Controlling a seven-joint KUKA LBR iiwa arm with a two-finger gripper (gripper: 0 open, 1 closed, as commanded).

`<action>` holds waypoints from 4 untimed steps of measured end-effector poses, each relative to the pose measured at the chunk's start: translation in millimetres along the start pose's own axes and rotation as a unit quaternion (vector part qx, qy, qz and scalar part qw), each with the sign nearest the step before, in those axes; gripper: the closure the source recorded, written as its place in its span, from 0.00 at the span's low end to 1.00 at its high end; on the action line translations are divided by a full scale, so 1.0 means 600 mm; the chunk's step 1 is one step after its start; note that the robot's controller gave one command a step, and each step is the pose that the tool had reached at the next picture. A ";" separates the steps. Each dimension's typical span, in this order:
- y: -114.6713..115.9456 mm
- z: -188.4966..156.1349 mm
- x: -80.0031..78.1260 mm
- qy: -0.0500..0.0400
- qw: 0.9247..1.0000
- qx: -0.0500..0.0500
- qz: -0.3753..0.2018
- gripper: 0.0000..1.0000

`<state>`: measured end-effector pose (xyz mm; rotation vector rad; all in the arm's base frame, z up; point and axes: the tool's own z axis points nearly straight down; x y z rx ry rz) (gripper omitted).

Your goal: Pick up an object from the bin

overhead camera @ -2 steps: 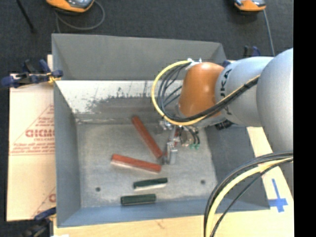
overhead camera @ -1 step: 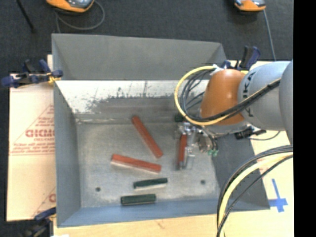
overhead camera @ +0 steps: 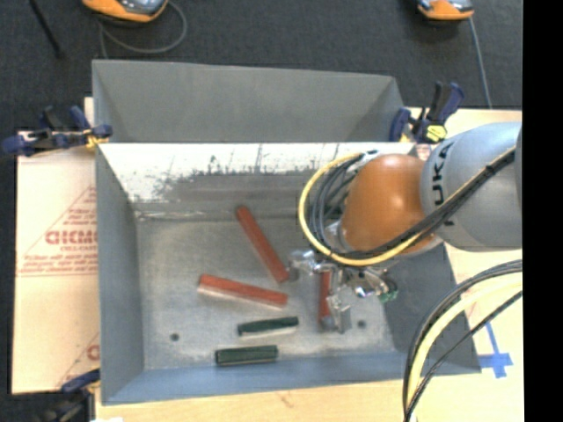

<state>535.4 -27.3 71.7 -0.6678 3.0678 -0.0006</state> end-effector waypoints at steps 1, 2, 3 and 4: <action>-0.097 -0.045 -0.018 -0.002 0.981 0.002 -0.193 0.00; -0.043 0.000 -0.081 -0.003 0.914 0.002 -0.407 0.00; -0.042 0.000 -0.080 -0.002 0.915 0.000 -0.404 1.00; -0.063 -0.259 -0.087 -0.002 0.874 0.004 -0.485 1.00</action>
Offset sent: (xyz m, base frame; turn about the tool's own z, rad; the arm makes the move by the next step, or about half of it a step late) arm 0.0317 -0.0453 0.0256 -0.3924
